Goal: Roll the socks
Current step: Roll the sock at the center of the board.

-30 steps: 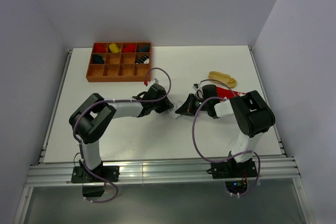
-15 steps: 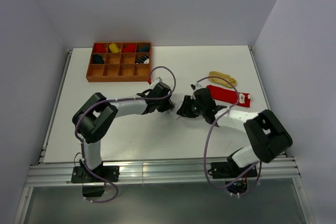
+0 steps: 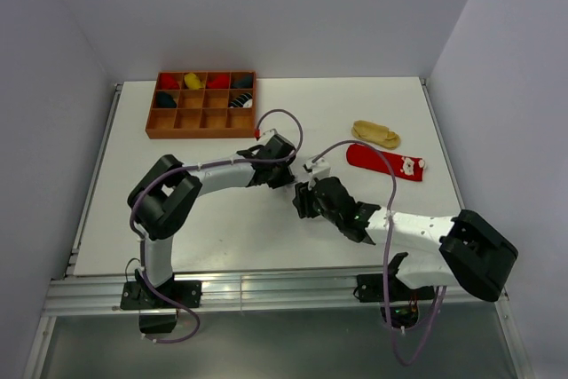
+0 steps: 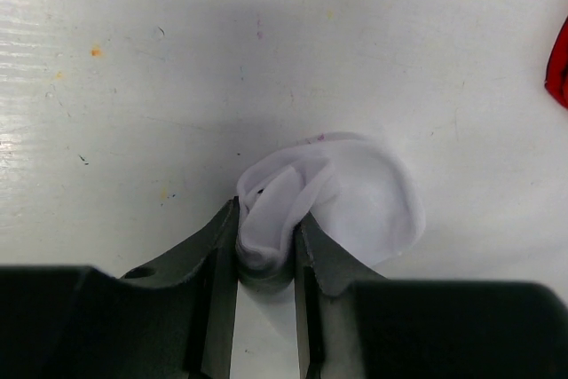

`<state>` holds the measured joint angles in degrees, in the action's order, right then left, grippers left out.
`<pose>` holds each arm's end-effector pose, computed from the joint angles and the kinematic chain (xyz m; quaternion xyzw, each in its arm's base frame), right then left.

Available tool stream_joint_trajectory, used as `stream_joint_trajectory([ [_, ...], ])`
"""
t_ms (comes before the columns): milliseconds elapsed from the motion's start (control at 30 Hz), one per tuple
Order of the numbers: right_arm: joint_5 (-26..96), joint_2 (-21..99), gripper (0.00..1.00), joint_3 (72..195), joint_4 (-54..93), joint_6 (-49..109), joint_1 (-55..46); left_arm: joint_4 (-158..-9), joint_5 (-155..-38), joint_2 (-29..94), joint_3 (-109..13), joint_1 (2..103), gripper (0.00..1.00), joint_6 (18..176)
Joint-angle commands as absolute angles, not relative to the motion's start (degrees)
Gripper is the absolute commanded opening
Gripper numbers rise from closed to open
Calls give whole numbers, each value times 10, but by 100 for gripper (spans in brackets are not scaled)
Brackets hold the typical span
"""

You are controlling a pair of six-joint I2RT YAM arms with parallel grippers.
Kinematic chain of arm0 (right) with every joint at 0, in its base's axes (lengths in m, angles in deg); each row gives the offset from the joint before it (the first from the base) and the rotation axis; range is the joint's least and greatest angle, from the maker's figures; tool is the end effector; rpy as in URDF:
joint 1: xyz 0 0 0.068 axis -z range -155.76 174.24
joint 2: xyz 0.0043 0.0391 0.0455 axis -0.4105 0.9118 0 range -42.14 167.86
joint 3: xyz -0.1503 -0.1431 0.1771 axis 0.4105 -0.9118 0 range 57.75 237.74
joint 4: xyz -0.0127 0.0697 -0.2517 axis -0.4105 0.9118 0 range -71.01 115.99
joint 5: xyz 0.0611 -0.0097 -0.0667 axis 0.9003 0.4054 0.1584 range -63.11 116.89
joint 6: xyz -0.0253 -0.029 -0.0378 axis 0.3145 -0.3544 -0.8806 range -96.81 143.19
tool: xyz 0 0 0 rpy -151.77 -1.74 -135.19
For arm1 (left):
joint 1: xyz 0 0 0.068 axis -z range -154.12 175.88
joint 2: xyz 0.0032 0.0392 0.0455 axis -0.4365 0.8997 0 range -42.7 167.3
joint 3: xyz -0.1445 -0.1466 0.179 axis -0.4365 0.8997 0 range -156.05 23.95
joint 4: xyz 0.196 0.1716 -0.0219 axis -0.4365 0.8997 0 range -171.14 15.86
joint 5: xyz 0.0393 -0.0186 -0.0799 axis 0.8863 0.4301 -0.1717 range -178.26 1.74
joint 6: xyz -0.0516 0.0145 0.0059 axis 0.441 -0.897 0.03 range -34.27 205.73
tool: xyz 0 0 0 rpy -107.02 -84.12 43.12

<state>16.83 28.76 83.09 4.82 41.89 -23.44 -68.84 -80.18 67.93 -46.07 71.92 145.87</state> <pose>0.1669 0.1741 0.1732 -0.1758 0.8517 0.2030 0.4499 0.2840 -0.2873 0.1595 -0.1383 0.9358 -0.2137 0.2439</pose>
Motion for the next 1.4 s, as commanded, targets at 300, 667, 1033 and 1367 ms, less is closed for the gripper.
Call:
stream_joint_trajectory([
  [300, 47, 386, 56, 886, -24, 335, -292, -563, -793, 708, -482, 726, 1, 1420],
  [667, -27, 493, 45, 938, -11, 319, -322, -564, -816, 707, -484, 726, 1, 1409],
  [1033, 128, 446, 0, 931, 107, 408, -288, -573, -806, 669, -476, 723, 28, 1399],
  [1367, 357, 425, 0, 921, 113, 436, -188, -607, -776, 600, -450, 709, 60, 1451],
])
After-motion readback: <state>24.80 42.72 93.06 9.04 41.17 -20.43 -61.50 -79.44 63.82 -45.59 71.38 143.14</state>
